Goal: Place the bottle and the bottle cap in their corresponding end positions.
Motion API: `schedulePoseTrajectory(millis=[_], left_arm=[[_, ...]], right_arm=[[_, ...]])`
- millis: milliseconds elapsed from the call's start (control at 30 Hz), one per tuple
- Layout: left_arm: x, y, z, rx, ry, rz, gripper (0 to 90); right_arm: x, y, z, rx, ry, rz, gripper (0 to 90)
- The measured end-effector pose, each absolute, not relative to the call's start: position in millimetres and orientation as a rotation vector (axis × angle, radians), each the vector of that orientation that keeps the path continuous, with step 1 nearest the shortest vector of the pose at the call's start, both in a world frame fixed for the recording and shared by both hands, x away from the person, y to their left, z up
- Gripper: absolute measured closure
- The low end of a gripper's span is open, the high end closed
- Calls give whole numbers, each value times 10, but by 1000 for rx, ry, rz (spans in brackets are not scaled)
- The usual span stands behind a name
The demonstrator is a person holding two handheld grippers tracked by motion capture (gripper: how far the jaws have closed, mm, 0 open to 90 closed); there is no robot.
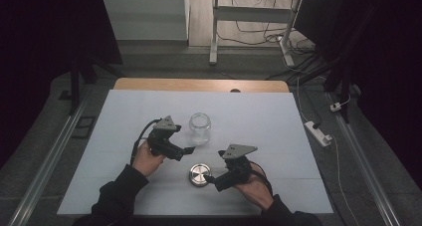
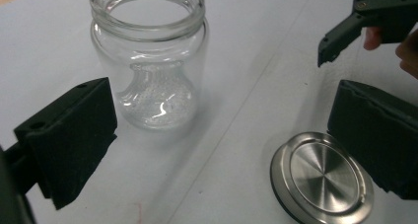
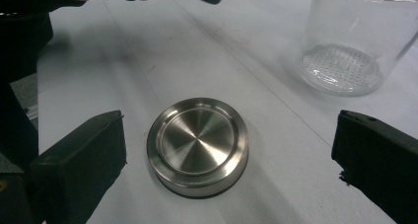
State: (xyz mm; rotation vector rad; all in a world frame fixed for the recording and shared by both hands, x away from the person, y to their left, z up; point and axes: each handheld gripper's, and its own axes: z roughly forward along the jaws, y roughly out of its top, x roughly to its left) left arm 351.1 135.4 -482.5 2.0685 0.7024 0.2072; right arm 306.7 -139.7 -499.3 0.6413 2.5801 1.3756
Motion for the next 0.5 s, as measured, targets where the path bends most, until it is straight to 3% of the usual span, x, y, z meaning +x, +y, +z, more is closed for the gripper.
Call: schedulePoseTrajectory(millis=[500], left_arm=[[3250,1415,-4817,2099,714,200,0]], right_arm=[[3023,-1484,-4952,653,2576,1381,0]])
